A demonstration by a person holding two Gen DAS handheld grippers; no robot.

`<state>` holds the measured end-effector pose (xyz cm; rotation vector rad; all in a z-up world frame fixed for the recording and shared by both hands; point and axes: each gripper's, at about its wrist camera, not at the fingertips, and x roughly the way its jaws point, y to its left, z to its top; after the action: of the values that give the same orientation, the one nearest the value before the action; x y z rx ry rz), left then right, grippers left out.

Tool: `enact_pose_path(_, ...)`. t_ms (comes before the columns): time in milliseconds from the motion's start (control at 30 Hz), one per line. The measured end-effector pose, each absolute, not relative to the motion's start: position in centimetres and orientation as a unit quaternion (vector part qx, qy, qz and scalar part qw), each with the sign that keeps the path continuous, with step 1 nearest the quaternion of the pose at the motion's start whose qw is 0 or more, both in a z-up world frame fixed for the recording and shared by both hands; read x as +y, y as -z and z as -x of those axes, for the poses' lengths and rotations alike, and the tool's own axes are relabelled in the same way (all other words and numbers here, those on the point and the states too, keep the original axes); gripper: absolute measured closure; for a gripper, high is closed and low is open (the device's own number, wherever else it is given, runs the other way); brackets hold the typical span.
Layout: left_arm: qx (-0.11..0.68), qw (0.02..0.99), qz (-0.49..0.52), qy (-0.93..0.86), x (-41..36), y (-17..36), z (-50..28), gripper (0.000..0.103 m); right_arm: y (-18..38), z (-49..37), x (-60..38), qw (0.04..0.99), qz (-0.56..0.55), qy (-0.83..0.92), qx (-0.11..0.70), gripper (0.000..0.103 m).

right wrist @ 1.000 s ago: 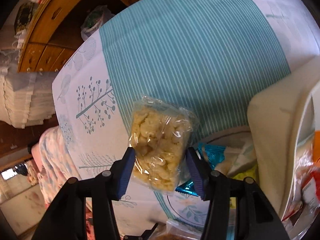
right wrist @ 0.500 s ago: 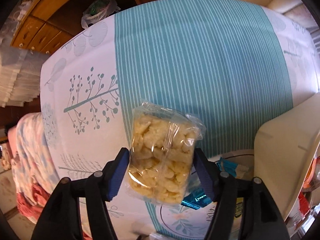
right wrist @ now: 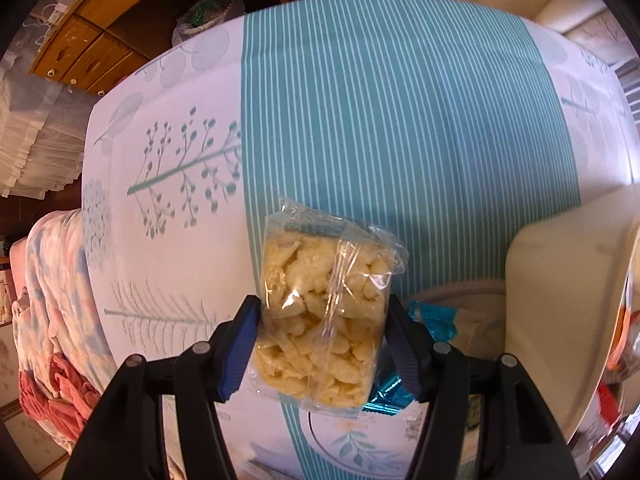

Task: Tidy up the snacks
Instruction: 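Lift both packs and carry them over the white box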

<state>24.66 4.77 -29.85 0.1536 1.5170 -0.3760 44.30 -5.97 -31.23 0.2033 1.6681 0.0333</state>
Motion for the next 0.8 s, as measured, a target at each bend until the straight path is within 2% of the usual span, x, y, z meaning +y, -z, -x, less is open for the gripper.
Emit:
enact_pose_path(400, 0.677, 0.724, 0.01, 0.132, 9.3, 27.0, -23.1, 0.031, 28.0, -38.4, -5.5, 0.667, -0.115, -0.018, 0.736, 0.042)
enact_pose_path(800, 0.612, 0.77, 0.1, 0.147, 14.2, 20.8, -19.0, 0.031, 21.4, -29.0, -4.4, 0.701, -0.124, -0.033, 0.702, 0.042)
